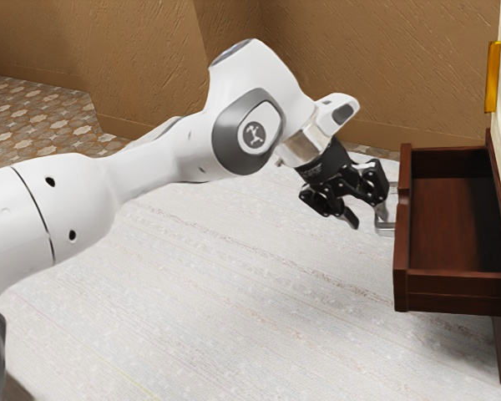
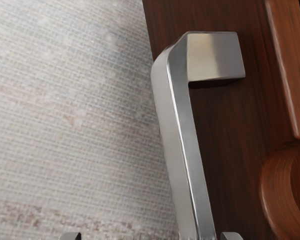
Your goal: Pull the drawer handle with one arm to open the drawer
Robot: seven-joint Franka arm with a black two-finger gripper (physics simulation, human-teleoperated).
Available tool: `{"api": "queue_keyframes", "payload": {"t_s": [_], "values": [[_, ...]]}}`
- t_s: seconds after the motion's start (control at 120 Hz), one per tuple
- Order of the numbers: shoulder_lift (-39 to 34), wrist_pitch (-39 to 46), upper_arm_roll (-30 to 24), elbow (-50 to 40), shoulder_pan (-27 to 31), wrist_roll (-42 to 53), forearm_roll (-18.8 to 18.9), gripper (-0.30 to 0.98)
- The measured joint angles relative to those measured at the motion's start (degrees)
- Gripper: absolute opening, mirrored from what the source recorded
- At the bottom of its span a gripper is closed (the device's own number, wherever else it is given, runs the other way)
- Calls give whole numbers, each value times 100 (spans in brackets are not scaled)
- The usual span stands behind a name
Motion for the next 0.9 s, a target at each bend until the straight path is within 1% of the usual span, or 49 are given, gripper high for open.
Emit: {"api": "queue_keyframes", "payload": {"t_s": [0.9], "values": [[-229,-138,-2,-286,258,4,68,32]]}}
